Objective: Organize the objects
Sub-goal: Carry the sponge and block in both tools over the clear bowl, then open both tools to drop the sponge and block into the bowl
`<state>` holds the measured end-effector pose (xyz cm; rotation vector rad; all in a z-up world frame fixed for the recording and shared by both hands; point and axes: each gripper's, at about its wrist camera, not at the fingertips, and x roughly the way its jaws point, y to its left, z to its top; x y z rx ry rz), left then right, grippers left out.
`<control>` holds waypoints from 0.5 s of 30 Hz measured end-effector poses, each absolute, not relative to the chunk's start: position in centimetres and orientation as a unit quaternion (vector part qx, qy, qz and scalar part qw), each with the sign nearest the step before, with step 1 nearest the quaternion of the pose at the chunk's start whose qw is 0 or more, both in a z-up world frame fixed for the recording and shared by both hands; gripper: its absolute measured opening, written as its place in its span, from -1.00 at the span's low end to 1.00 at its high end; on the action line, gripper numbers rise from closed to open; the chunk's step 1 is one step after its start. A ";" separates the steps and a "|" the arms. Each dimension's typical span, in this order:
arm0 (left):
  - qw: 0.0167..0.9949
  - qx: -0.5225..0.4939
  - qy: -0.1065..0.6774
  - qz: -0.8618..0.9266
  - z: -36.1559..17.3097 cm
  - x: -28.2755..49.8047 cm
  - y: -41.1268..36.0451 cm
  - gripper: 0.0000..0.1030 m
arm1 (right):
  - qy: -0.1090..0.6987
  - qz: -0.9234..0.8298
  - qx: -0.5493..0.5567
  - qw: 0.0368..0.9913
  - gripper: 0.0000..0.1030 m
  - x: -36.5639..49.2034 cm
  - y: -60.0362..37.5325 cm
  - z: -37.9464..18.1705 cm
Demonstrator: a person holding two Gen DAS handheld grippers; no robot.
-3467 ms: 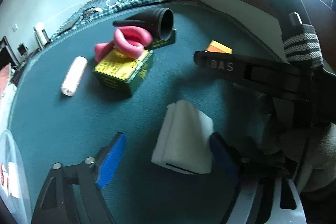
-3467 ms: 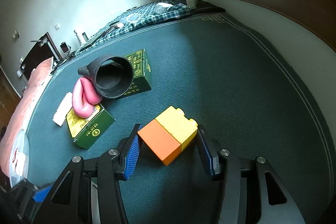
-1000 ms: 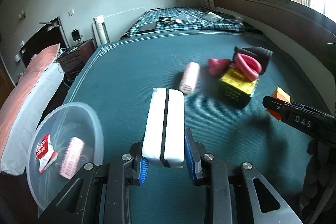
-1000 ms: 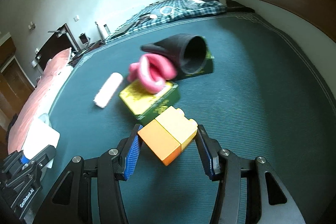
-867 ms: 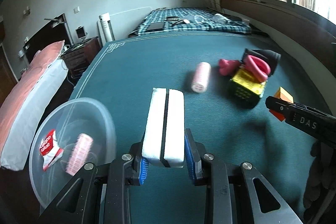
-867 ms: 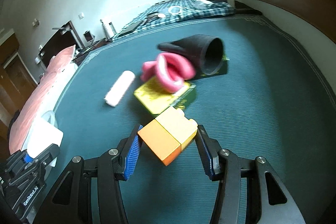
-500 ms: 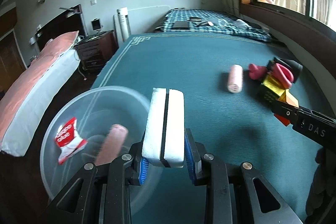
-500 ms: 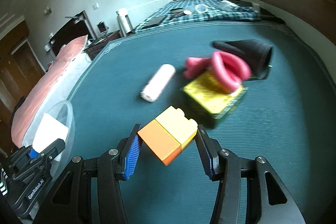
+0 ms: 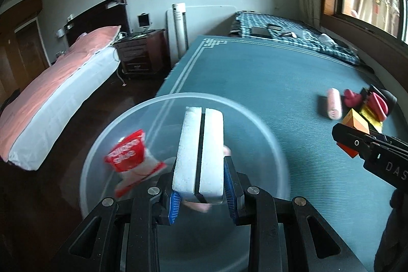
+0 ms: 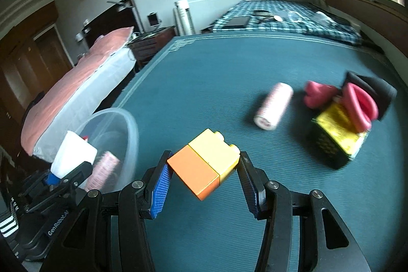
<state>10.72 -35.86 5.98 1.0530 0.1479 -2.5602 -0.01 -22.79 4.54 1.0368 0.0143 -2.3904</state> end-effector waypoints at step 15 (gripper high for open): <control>0.213 0.374 0.082 -0.899 5.1 12.6 -40.5 -0.37 | 0.044 -0.868 0.383 0.312 0.01 1.8 -29.7 4.5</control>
